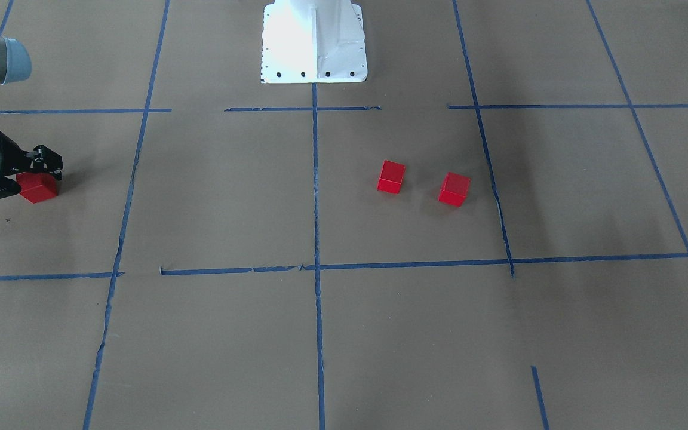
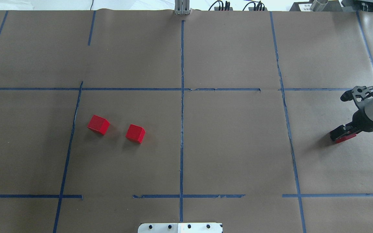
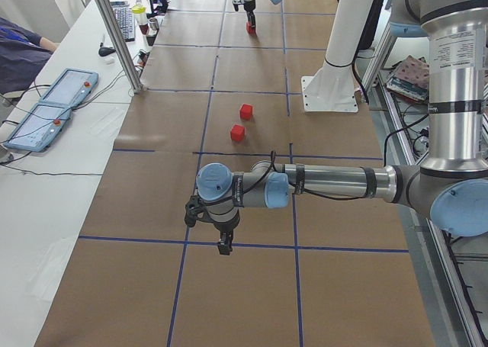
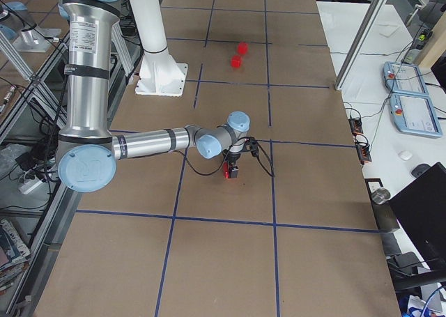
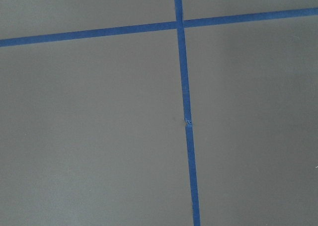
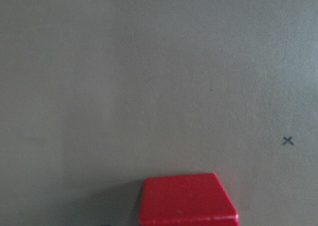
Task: Form red blocks into L shape at center
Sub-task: 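Close the right gripper on the red cube and lift it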
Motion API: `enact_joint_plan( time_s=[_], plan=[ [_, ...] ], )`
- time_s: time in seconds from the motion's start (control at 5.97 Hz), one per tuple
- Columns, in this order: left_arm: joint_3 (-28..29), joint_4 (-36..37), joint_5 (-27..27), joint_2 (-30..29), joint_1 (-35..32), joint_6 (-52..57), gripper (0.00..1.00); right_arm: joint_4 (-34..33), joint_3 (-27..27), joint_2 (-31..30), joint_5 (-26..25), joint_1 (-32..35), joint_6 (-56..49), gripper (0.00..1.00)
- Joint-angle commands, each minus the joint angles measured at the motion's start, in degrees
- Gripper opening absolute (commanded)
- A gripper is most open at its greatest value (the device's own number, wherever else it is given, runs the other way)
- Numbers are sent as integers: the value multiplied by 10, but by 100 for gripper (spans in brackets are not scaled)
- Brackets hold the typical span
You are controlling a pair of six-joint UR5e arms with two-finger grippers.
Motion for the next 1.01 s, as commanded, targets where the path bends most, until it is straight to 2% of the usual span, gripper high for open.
enact_joint_plan(
  time_s=[0.0,0.17,0.34,0.5,0.67,0.84],
  plan=[
    [0,0,0,1,0,0,100,-5,-5,-1,-12,-8,0,44],
    [0,-1,-1,1,0,0,100,-5,-1,-1,-12,-8,-1,16],
    [0,-1,0,1,0,0,100,-7,12,4,-10,-8,2,4],
    [0,-2,-1,1,0,0,100,-11,29,12,-6,-10,16,2],
    [0,-2,-1,1,0,0,100,-80,76,53,-5,-10,51,0],
    [0,-2,0,1,0,0,100,-195,101,145,-5,-12,100,0]
  ],
)
